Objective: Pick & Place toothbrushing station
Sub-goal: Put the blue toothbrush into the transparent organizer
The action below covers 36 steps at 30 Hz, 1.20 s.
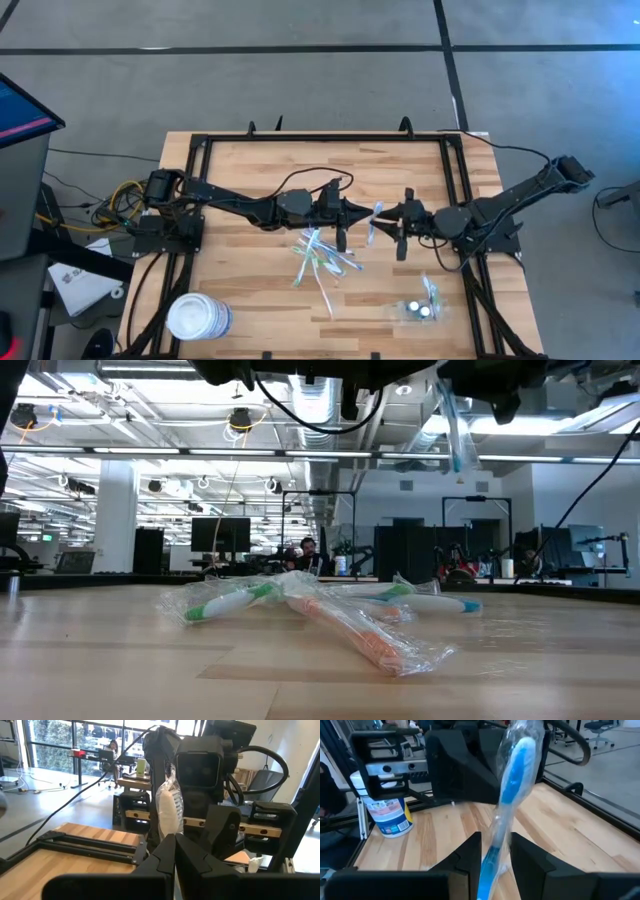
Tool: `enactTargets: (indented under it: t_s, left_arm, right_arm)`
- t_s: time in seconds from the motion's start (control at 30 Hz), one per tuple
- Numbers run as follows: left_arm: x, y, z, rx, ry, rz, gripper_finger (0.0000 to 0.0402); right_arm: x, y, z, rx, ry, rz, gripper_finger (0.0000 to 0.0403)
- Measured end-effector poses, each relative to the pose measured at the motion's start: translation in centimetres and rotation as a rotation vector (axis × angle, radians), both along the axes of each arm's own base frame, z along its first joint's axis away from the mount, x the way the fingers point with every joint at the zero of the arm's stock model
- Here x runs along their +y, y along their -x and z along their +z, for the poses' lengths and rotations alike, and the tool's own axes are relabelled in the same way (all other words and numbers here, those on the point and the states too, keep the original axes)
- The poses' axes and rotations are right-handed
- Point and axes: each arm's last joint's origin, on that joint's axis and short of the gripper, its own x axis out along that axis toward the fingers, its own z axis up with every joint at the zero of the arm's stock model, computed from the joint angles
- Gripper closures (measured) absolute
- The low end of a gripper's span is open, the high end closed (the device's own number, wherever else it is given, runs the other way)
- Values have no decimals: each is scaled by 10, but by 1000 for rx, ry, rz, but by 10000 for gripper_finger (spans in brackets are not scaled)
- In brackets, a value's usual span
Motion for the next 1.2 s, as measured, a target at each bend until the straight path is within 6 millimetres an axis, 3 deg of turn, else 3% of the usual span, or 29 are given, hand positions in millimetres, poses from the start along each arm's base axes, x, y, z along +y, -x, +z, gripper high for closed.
enactTargets:
  t_s: [0.33, 0.57, 0.97, 1.2]
  left_arm:
    - [0, 0, 0, 3, 0, 0, 401]
    - [-1, 0, -1, 5, -1, -3, 401]
    - [-2, 0, -1, 3, -1, -12, 395]
    - [-4, 1, 0, -1, 1, -3, 381]
  right_arm:
    - [-3, -2, 4, -36, 19, -11, 320]
    - [-2, -2, 5, -30, 37, 31, 392]
    - [-1, -1, 4, -19, 60, 75, 399]
    - [3, 13, 11, -28, 55, 137, 401]
